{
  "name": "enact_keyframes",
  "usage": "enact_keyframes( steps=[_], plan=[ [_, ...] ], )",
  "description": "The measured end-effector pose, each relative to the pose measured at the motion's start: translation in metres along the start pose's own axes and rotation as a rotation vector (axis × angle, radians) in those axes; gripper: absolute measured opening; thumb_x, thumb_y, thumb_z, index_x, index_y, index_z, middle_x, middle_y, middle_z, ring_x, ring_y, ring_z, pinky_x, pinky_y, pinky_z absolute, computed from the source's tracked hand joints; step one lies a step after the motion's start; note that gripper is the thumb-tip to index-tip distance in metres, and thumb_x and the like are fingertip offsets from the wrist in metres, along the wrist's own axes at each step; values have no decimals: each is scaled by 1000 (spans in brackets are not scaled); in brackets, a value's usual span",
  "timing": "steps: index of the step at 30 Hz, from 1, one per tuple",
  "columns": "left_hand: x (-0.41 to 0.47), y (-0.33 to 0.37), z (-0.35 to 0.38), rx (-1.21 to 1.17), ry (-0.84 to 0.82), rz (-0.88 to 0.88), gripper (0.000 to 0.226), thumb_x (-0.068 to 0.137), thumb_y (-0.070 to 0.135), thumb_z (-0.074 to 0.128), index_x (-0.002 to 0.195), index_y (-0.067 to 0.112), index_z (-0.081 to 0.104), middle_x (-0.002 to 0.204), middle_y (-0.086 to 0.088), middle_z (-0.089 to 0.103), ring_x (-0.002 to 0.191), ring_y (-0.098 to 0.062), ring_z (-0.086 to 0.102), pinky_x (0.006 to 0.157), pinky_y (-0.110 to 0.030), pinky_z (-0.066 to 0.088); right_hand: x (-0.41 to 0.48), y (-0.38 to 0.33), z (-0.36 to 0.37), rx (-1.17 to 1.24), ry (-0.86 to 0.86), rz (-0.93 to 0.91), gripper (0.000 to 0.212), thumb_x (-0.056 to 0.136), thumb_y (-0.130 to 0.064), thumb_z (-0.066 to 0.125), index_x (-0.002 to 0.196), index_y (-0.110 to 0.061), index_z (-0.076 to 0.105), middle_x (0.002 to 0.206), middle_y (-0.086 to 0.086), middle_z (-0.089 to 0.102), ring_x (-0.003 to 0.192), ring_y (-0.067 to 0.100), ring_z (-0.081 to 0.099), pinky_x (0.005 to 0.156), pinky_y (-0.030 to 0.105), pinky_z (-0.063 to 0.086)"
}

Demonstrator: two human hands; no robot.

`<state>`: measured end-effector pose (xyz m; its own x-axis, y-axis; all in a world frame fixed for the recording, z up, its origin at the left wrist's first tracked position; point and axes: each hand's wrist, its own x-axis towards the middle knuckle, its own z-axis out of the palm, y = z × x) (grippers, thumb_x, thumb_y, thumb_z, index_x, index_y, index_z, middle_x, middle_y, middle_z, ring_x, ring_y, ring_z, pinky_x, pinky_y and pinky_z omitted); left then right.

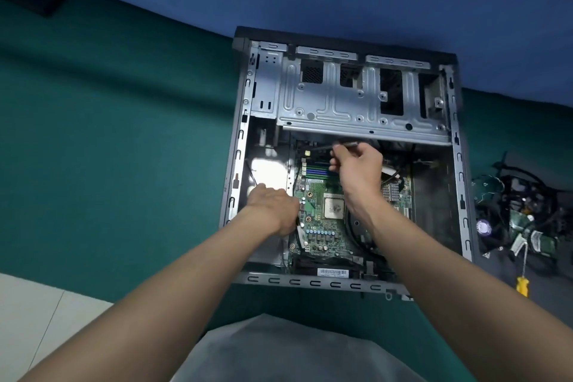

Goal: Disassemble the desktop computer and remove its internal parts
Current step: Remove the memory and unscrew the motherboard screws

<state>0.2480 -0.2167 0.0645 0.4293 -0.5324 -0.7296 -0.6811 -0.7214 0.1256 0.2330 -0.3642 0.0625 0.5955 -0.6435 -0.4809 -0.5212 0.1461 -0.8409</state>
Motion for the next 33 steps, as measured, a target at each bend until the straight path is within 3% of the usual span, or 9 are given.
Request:
enact_keyframes(
  steps=[4, 6, 8, 11, 14, 17, 22, 27, 33],
  plan=[
    [-6, 7, -7, -275, 177, 43, 27, 97, 21, 48, 123, 13, 48, 95, -1, 54, 93, -21, 56, 76, -33, 41, 1, 2, 6, -197, 14, -64, 21, 93, -19, 60, 109, -5, 60, 74, -3, 66, 62, 7, 60, 55, 22, 46],
    [-11, 10, -12, -75, 193, 96, 33, 95, 22, 51, 128, 16, 50, 113, -6, 58, 110, -25, 54, 94, -40, 41, 5, 2, 8, -301, 7, -111, 19, 93, -20, 59, 103, -3, 61, 71, -2, 63, 60, 9, 56, 51, 18, 39],
    [-18, 7, -15, 273, 184, 120, 35, 94, 29, 53, 128, 20, 54, 132, -8, 54, 131, -27, 40, 115, -51, 17, 10, 0, 9, -453, -24, -183, 22, 94, -19, 59, 77, -5, 57, 63, -1, 54, 52, 10, 47, 40, 12, 28],
    [-33, -13, -23, 507, 298, 100, 37, 94, 37, 51, 127, 22, 58, 146, -12, 43, 142, -29, 28, 117, -55, -5, 18, -3, 11, -589, -102, -206, 37, 95, -16, 56, 61, -9, 47, 57, 1, 47, 46, 11, 41, 32, 9, 28],
    [-47, -38, -32, 335, 707, 83, 32, 88, 18, 53, 116, 12, 67, 142, -20, 48, 135, -32, 39, 120, -47, 3, 24, -5, 14, -724, -179, -193, 36, 96, -11, 50, 61, -11, 44, 60, 1, 46, 49, 14, 44, 34, 14, 31],
    [-50, -47, -29, -21, 900, -53, 53, 86, 15, 48, 138, 4, 48, 148, -14, 42, 141, -27, 31, 119, -37, 6, 28, -8, 18, -829, -248, -212, 28, 96, -13, 45, 69, -9, 47, 67, 3, 48, 55, 16, 46, 46, 26, 39],
    [-46, -42, -18, -217, 967, -151, 60, 80, 9, 61, 135, -6, 42, 146, -19, 39, 135, -29, 35, 115, -31, 19, 31, -15, 24, -983, -309, -181, 33, 100, -26, 39, 77, -5, 50, 85, 14, 53, 62, 22, 49, 58, 29, 38],
    [-37, -47, -17, -71, 778, -192, 87, 89, 29, 51, 153, 5, -3, 162, -7, -7, 149, -23, -7, 121, -38, 9, 35, -20, 25, -1100, -331, -97, 35, 98, -21, 36, 66, -9, 45, 70, 7, 46, 57, 17, 42, 50, 29, 35],
    [-37, -46, -18, -92, 737, -204, 84, 90, 24, 49, 153, 6, -5, 162, -5, -9, 148, -21, -12, 118, -38, 21, 37, -20, 22, -1096, -360, -123, 38, 100, -27, 36, 70, -8, 49, 89, 17, 56, 73, 26, 52, 65, 31, 42]
  ],
)
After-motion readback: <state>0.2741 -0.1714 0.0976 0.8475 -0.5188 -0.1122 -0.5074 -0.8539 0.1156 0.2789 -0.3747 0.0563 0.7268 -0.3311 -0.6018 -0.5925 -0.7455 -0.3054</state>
